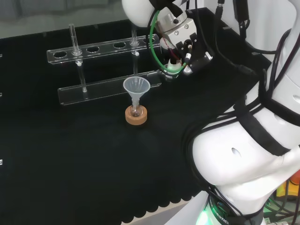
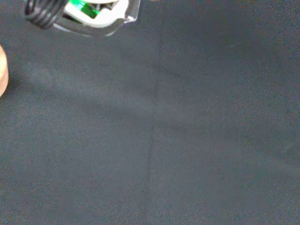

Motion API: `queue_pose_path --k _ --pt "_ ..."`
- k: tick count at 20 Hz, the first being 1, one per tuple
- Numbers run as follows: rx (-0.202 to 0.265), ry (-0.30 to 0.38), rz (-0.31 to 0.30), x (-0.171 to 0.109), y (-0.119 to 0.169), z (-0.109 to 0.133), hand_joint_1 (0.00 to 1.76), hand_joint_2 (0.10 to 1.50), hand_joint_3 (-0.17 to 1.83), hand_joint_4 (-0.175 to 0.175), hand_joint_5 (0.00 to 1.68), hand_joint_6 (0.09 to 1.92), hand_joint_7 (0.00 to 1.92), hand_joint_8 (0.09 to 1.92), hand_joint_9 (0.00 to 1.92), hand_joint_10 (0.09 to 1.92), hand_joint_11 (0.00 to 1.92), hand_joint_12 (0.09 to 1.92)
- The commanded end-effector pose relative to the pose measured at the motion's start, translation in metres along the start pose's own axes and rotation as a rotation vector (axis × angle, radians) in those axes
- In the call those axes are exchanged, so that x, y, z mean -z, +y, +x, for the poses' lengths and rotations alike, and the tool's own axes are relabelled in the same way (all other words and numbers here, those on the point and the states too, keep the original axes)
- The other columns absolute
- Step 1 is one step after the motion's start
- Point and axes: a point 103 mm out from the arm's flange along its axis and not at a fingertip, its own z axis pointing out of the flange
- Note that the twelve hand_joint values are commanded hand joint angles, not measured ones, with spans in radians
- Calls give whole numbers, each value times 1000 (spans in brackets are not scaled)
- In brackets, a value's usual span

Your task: Pour all the NaCl from the weighing funnel into the round-bottom flask.

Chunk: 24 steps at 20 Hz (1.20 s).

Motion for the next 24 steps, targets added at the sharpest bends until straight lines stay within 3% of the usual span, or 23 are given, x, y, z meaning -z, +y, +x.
queue_pose_path --k 1,24 --pt "6 -23 34 3 -1 12 1076 703 714 175 1112 977 620 628 854 488 587 1236" --pt "-7 -146 164 11 14 25 1077 699 720 175 1113 978 607 627 852 484 578 1239"
